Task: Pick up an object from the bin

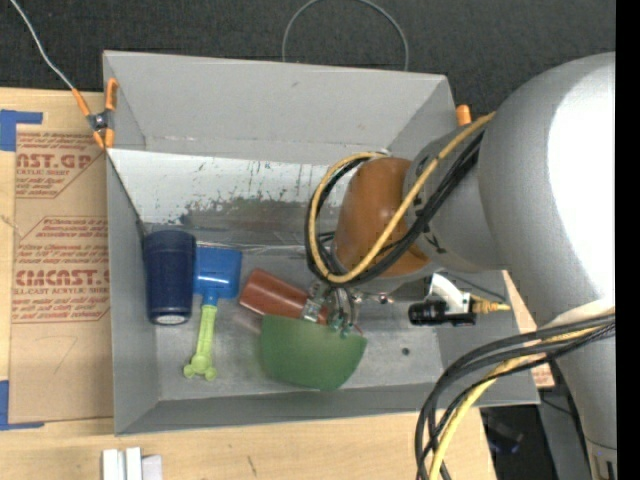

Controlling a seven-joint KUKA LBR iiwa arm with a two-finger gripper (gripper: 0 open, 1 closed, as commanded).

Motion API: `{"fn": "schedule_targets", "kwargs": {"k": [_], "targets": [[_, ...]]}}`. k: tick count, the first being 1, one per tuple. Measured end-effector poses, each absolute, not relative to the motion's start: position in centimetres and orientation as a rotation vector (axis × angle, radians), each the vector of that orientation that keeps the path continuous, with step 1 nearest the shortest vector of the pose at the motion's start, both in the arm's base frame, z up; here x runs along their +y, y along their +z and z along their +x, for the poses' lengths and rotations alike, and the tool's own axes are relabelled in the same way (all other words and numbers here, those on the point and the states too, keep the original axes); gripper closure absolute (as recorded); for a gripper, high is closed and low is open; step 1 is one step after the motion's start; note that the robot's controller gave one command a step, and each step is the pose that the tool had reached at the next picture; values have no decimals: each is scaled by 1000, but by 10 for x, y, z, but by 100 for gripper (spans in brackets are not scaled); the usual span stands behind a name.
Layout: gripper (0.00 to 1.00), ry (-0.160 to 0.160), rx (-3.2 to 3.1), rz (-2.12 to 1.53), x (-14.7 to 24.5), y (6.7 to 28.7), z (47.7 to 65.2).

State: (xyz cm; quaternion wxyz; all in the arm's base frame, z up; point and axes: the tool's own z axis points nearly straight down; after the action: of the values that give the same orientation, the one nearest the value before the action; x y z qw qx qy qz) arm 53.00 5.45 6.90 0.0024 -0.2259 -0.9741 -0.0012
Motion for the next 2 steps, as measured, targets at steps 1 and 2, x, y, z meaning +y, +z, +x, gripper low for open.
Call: {"fn": "schedule_targets", "kwargs": {"k": [1,2], "targets": [[100,-4,-3056,-708,54,69,530],[100,-2,-3052,-707,54,73,529]]}}
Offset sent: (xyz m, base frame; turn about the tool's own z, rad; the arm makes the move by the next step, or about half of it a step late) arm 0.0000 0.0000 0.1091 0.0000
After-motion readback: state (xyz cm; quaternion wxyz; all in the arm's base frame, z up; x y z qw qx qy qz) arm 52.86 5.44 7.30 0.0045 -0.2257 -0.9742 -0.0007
